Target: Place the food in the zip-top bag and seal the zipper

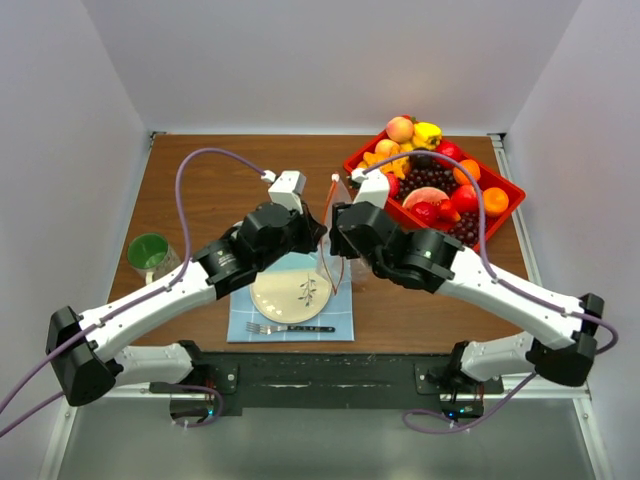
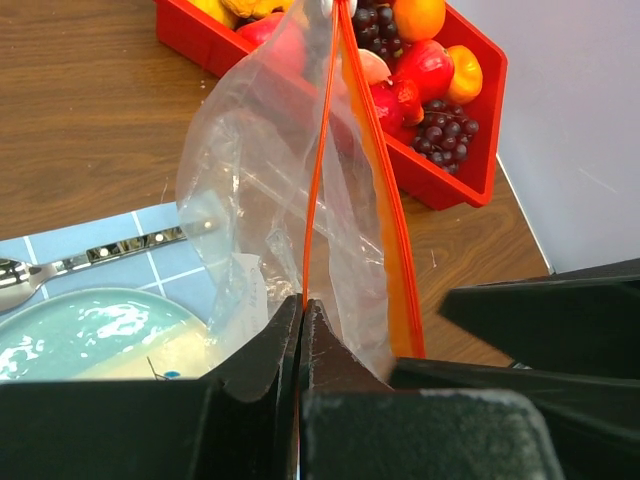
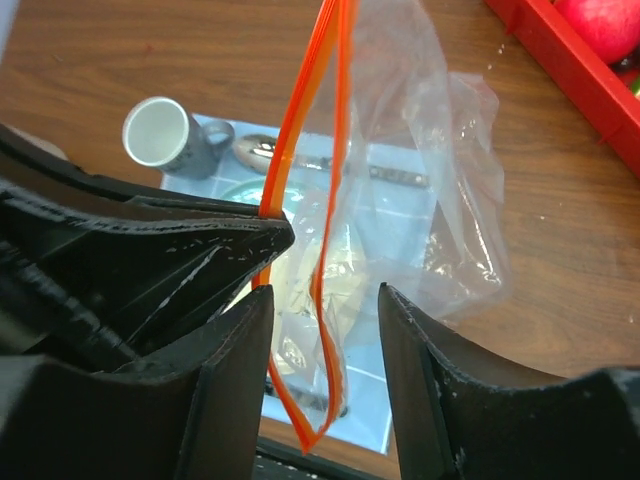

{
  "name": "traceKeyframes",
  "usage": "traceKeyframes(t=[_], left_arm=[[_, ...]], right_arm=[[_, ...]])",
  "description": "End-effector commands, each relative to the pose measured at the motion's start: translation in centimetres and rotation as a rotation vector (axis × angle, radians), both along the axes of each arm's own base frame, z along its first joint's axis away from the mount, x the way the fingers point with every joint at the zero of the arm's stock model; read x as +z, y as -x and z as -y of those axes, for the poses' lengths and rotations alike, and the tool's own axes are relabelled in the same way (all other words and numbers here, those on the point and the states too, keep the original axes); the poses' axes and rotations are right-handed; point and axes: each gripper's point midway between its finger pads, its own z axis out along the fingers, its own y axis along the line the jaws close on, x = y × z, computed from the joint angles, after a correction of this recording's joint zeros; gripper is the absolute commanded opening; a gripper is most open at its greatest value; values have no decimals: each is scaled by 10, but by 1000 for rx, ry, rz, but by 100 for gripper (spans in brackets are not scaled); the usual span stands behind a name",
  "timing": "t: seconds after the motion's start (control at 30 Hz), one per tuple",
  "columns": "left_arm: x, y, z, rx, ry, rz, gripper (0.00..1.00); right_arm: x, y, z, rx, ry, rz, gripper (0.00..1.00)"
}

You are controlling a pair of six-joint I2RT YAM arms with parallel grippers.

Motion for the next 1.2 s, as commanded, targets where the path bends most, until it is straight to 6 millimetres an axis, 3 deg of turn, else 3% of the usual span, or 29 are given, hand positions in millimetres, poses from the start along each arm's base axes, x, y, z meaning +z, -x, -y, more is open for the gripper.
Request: traceKeyframes(t=[0.0,0.17,0.3,0.43,0.5,0.67,0.77,0.9,0.97,1.07,1.1,1.17], left_arm=[[30,-4,6,-3,55,43,0],[35,-2,-1,9,56,48,0],[38,0,-13,44,44,58,0],[59,5,-27,65,73,94,0],[63,5,-33,83,58,102,0],[94,-11,-58,167,44,157,0],[113,-25,-62,183,18,207,0],[113,-59,-57,213,-89,211,0],[105,-78,-54,231,-121,201,0],[88,-103,-53,249,-170,168,0],[74,-113,-50,256,-198,147,0],[65,-128,-55,282,-213,132,0]], right_arm=[[4,-10,-10,-9,49,5,46],[-3,-23,9,-117,200,23,32],[-12,-29,42,-214,323,32,18],[-29,-53,72,-314,437,-4,1],[-33,-64,71,-321,456,-12,0],[-34,-91,75,-339,453,-25,0],[-35,-107,54,-252,362,-39,0],[-30,-128,2,-111,215,-37,7],[-34,-139,-21,-60,181,-53,13],[-42,-157,-43,-14,127,-69,32],[-44,-165,-46,-15,104,-72,40],[-45,-175,-52,-8,78,-78,45]])
